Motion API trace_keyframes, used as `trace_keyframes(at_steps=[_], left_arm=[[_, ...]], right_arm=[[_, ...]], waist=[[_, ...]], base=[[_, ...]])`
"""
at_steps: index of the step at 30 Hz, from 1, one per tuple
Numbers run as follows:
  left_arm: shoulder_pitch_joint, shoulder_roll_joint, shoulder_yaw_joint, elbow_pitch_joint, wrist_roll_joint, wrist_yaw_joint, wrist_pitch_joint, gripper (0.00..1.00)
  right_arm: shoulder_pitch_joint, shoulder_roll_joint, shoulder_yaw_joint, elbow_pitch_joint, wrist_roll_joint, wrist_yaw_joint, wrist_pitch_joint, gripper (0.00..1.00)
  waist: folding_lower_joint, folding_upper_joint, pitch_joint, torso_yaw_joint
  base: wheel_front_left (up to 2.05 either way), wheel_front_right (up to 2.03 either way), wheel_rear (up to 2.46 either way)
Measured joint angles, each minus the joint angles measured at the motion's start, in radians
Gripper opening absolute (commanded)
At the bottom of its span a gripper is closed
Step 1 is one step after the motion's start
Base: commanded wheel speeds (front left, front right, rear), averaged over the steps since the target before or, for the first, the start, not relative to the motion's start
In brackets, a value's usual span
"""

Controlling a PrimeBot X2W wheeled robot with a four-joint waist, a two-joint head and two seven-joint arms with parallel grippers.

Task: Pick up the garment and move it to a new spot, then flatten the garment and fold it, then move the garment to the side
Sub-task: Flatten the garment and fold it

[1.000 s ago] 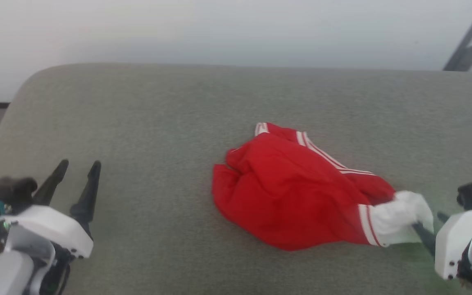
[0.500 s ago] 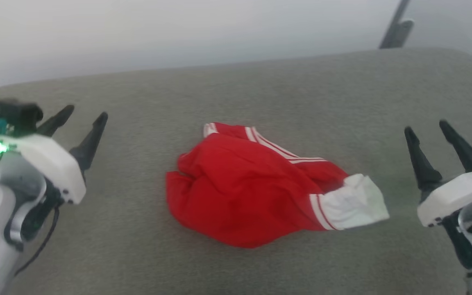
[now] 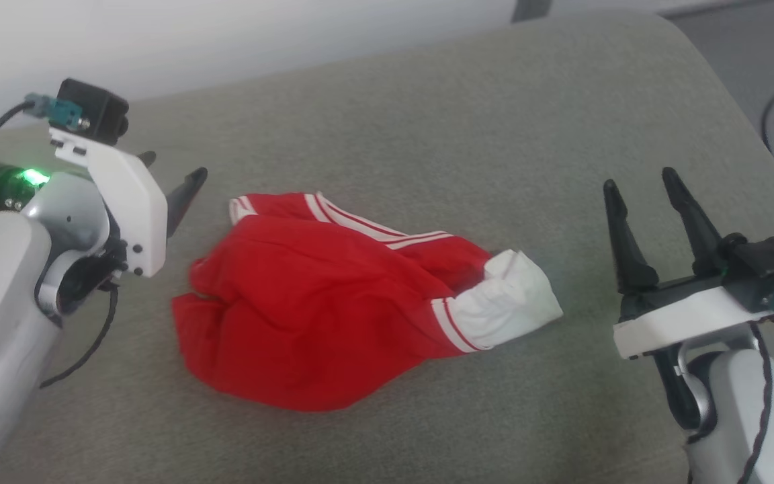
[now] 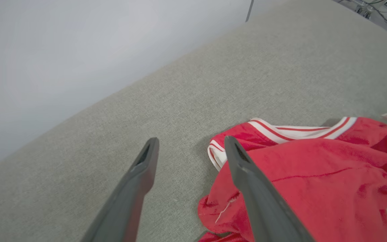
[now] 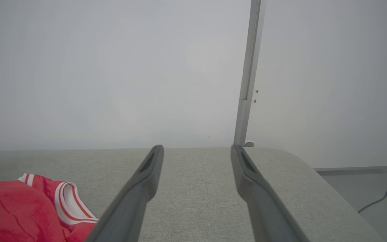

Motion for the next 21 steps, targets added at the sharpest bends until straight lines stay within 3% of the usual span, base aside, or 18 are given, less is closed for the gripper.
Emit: trace_keyframes(at_steps=[7,19,20,21], left_arm=[[-0.059,-0.032,-0.045,0.117,-0.002,0.001,0.108,1.0],[-0.105,-0.072,-0.072,0.264,-0.026,0.044,0.263,0.99],[-0.106,-0.078,-0.064,0.271,-0.042,0.051,0.276,0.8],[-0.108,-0.082,-0.061,0.274,-0.05,0.057,0.286,0.32]], right_arm=[[-0.022,0.021,0.016,0.035,-0.006,0.0,-0.027,1.0],[-0.048,0.035,0.028,0.071,-0.005,0.0,-0.044,1.0],[-0.05,0.036,0.027,0.073,-0.005,0.0,-0.047,1.0],[-0.052,0.036,0.026,0.076,-0.005,0.0,-0.047,1.0]], waist=[[0.0,0.0,0.061,-0.058],[0.0,0.0001,0.129,-0.102],[0.0,0.0,0.132,-0.102],[0.0,0.0001,0.134,-0.102]], base=[[0.0,0.0,0.0],[0.0,0.0,0.0],[0.0,0.0,0.0],[0.0,0.0,0.0]])
